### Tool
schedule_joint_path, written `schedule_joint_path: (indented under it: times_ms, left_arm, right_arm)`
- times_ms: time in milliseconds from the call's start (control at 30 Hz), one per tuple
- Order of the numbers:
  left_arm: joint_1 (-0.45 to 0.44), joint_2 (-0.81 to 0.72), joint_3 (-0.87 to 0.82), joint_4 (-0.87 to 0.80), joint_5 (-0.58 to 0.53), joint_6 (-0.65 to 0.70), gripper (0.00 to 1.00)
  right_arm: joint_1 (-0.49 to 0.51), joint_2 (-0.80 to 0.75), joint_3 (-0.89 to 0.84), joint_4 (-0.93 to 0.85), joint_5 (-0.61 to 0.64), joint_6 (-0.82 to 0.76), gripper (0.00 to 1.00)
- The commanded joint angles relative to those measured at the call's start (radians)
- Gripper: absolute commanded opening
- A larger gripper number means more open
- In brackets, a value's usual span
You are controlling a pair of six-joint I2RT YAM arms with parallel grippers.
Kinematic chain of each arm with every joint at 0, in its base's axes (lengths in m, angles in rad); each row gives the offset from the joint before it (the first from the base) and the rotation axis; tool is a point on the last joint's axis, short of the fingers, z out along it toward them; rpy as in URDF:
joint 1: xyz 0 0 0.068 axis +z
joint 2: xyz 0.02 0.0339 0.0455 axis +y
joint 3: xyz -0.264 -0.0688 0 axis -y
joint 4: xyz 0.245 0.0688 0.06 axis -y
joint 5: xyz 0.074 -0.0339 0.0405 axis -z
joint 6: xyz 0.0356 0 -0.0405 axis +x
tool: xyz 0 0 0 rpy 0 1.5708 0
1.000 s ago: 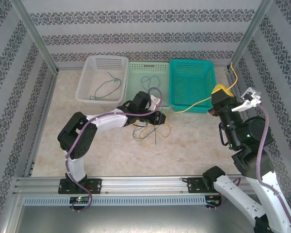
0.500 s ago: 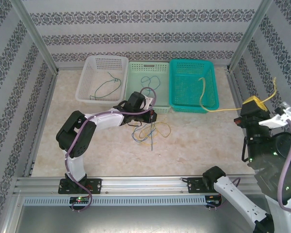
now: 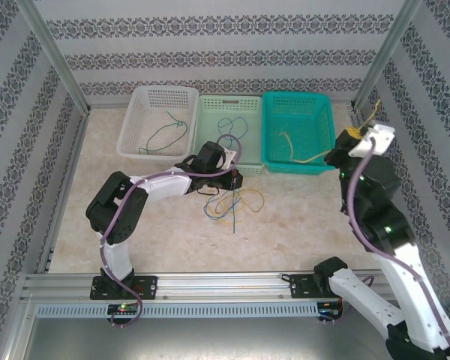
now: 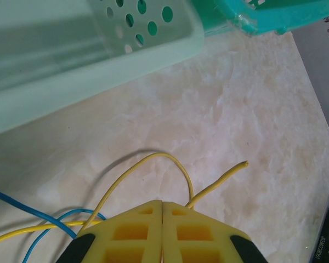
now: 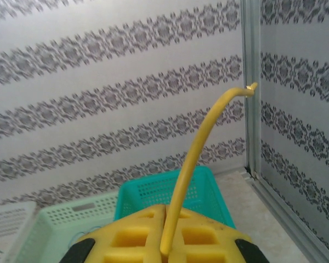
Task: Untangle the cables
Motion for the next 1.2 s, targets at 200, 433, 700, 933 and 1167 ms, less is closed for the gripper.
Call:
schedule_joint_path:
  times_ms: [200,433,700,933,1167]
  left_arm:
    - [0.004,-0.057,-0.017,0.007,0.018,-0.006,0.00]
    - [0.004,-0.064,-0.015,0.016,0.023,-0.015,0.00]
    - [0.003,-0.064,-0.022,0.038,0.027,-0.040,0.00]
    - [0.002,-0.058,-0.011,0.027,0.037,-0.027,0.00]
    - [0.002,-0.052,-0.008,0.018,0.041,-0.023,0.00]
  right_arm:
    - [-0.257,0.155,-0.217,0.553,-0.229,0.144,0.00]
    - [-0.337,0.412,-0.253,0.840,-0.330,0.270,0.00]
    - [-0.393,0.631,-0.251,1.004,-0.383,0.359,0.00]
    - [-0.405,0.697,-0.349,0.956,-0.481,0.366,0.08]
    - [-0.423,0.727,-0.319,0.736,-0.579,0.361,0.67]
